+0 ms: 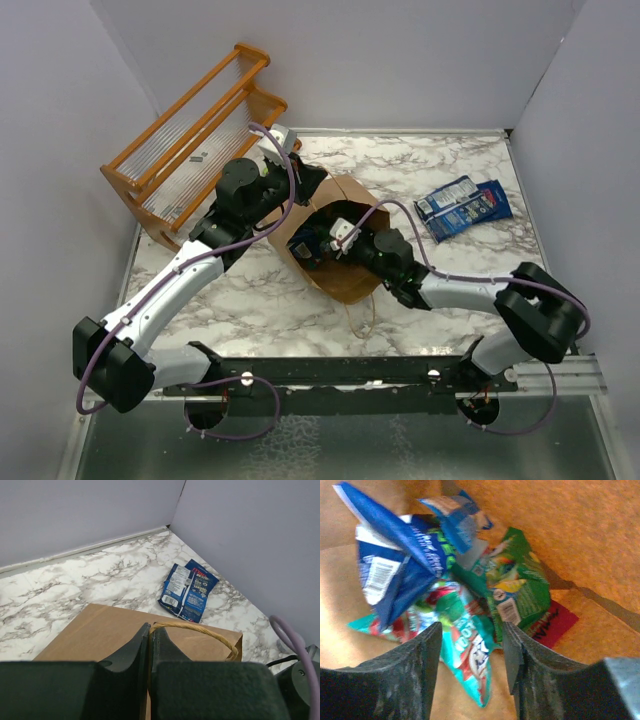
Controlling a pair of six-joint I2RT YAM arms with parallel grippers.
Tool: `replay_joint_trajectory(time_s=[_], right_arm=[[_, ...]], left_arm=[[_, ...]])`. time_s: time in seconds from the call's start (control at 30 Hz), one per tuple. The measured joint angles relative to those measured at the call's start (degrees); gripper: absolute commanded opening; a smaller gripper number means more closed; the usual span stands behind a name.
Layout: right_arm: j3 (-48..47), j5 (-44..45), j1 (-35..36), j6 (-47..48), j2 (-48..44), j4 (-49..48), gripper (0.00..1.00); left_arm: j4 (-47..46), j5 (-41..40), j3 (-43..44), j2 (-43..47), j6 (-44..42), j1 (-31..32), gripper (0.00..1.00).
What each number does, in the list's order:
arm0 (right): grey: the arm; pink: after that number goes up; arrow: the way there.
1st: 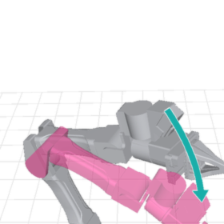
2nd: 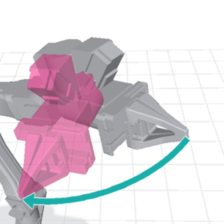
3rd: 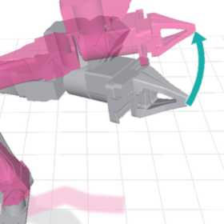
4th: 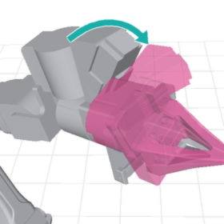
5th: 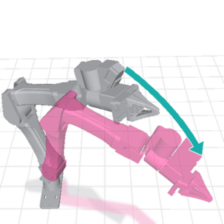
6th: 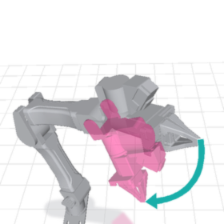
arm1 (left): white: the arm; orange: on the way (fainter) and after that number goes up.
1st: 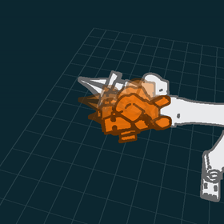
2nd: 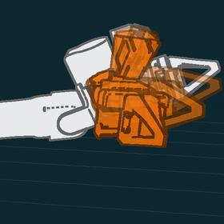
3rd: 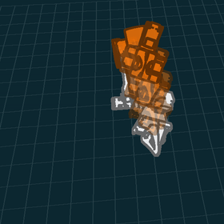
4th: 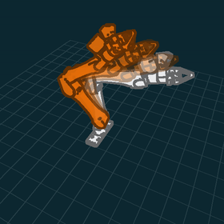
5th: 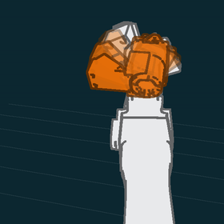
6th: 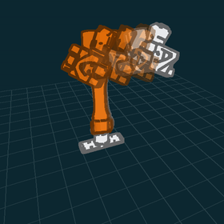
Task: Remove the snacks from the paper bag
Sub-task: Take out the snack from the paper bag.
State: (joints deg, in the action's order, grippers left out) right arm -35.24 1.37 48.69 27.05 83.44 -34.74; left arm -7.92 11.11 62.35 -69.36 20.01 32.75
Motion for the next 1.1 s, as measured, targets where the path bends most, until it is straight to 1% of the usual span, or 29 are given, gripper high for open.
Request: replay_joint_trajectory(time_s=[0.23, 0.4, 0.5, 0.67, 0.97, 1.03, 1.1], right_arm=[[-1.8, 10.0, 0.0, 1.7, 11.1, -13.6, 0.50], [-5.3, 14.2, 0.0, 3.2, 17.6, -19.0, 0.52], [-7.7, 16.9, 0.0, 4.1, 20.4, -21.2, 0.53], [-11.6, 20.9, 0.0, 5.6, 23.9, -23.2, 0.49], [-12.4, 24.3, 0.0, 6.2, 26.8, -24.9, 0.49], [-12.5, 24.8, 0.0, 6.2, 27.1, -25.1, 0.44], [-12.6, 25.5, 0.0, 6.2, 27.2, -25.1, 0.35]], left_arm=[[0.0, 0.0, 0.0, -0.1, 0.2, 0.0, 0.00], [0.0, 0.0, 0.0, -0.1, 0.3, 0.0, 0.00], [0.0, 0.0, 0.0, -0.1, 0.5, 0.0, 0.00], [0.0, 0.0, 0.0, -0.1, 0.7, 0.0, 0.00], [0.0, 0.0, 0.0, -0.1, 0.8, 0.0, 0.00], [0.0, 0.1, 0.0, -0.1, 0.9, 0.0, 0.00], [0.0, 0.1, 0.0, -0.1, 0.9, 0.0, 0.00]])
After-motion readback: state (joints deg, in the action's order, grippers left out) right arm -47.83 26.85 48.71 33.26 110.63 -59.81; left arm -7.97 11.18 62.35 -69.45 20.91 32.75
